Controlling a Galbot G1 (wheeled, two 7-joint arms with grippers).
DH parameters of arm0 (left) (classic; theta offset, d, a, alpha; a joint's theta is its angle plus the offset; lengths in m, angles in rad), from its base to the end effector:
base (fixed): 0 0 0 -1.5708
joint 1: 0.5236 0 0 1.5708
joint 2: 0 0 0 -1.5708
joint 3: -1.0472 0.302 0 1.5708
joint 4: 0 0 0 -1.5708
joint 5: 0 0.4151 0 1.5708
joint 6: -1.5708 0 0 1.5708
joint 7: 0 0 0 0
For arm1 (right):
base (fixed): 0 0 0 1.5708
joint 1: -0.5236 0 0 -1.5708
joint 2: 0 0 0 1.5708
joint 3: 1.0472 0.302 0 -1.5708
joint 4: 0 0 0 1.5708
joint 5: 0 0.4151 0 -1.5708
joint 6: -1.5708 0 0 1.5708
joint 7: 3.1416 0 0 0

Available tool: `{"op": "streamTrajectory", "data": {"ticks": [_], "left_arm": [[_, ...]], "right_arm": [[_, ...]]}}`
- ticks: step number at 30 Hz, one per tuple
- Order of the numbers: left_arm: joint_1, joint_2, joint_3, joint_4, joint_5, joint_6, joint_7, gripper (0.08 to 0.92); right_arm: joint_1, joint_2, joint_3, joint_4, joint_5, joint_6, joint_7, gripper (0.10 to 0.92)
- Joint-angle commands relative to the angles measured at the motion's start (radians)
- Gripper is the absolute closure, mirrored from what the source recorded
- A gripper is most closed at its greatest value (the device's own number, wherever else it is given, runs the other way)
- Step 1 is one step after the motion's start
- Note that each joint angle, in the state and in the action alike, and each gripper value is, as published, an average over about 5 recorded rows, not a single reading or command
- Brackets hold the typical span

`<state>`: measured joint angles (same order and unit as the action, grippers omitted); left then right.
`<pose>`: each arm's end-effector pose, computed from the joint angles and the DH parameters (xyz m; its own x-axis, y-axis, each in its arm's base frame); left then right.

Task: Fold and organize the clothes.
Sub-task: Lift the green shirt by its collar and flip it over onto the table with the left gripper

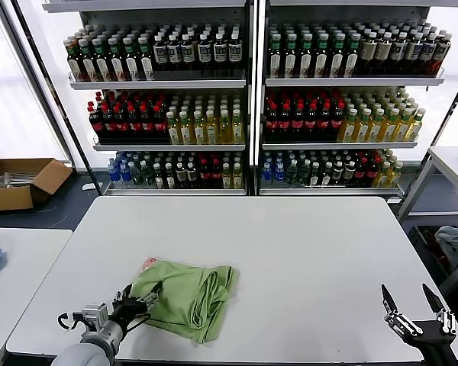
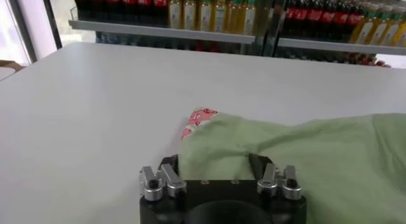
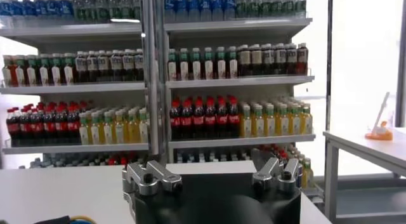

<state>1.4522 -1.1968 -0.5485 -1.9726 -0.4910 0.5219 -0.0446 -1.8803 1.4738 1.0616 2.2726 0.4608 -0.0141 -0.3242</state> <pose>0.3012 0.0599 -0.2668 -0.8464 0.1283 0.5169 0.0800 0.9902 -0.1148 0.1697 -0.1650 -0.2136 -0.9993 0.0087 0.0362 0.0095 0.9997 0.0232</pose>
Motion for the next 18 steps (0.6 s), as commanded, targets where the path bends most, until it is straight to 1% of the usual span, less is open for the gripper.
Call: {"op": "streamTrajectory", "data": {"ticks": [1, 9, 12, 16, 18], "left_arm": [[0.008, -0.022, -0.002, -0.002, 0.01, -0.026, 0.003, 0.416], [0.011, -0.023, -0.06, -0.011, -0.015, -0.06, -0.006, 0.641], [0.011, -0.003, -0.136, -0.023, -0.09, -0.061, -0.02, 0.728], [0.02, 0.041, -0.274, -0.034, -0.189, -0.056, -0.031, 0.846], [0.03, 0.061, -0.335, -0.033, -0.209, -0.056, -0.027, 0.883]], "right_arm": [[-0.003, 0.005, 0.0, 0.004, 0.001, 0.002, 0.0, 0.203], [0.003, 0.007, -0.002, 0.005, 0.001, 0.004, 0.0, 0.203], [0.006, 0.005, -0.003, 0.003, 0.002, 0.005, 0.0, 0.203], [0.015, 0.004, -0.007, -0.005, 0.003, 0.008, -0.001, 0.203], [0.021, 0.005, -0.01, -0.01, 0.004, 0.009, -0.001, 0.203]]}}
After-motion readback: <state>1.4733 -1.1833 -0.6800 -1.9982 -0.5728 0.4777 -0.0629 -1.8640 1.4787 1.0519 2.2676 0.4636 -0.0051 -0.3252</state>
